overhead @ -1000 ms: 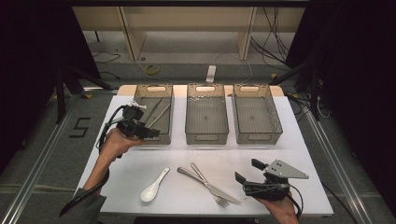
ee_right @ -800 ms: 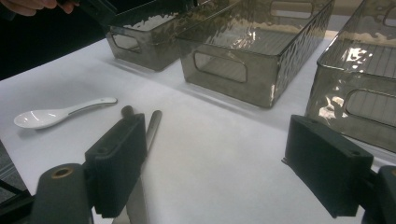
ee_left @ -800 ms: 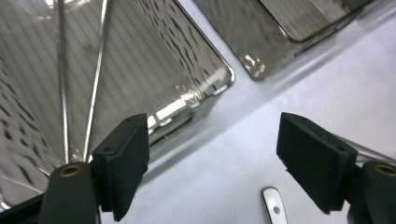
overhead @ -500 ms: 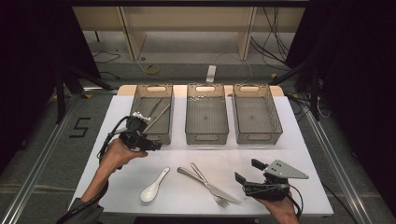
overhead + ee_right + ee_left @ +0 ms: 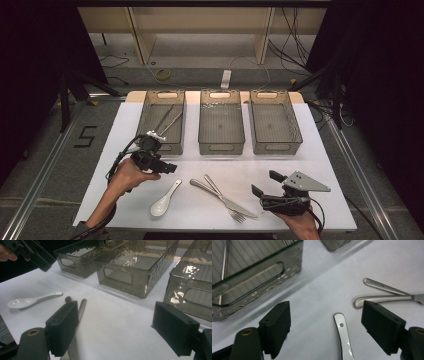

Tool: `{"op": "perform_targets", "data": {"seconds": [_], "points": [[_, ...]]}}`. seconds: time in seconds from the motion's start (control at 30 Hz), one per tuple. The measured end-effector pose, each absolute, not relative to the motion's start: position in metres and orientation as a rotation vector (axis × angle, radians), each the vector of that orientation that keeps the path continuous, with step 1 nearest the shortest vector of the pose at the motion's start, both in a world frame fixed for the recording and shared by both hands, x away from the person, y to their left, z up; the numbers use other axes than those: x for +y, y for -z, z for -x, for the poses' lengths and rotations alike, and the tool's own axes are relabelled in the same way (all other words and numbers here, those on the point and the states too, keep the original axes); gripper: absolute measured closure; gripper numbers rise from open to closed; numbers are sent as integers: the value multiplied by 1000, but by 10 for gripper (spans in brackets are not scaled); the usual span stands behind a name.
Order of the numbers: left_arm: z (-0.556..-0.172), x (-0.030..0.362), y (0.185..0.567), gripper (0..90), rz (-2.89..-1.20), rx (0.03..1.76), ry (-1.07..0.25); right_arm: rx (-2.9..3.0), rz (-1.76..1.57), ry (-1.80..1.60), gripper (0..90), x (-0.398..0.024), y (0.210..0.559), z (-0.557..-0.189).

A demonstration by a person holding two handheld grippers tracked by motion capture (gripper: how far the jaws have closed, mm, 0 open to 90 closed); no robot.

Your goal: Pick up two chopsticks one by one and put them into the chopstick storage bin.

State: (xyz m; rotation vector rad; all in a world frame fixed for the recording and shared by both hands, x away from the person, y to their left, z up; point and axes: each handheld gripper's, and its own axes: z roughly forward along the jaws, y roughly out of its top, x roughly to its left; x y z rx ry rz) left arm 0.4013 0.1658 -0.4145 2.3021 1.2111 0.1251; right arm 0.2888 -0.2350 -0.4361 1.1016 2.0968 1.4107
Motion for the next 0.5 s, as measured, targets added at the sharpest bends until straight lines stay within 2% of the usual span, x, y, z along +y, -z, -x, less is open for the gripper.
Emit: {"op": "perform_targets", "data": {"seconds": [0.5], "points": [[-387, 158, 432, 229, -2411, 1189, -75, 2105, -1101, -1416, 218, -235, 437, -289]]}}
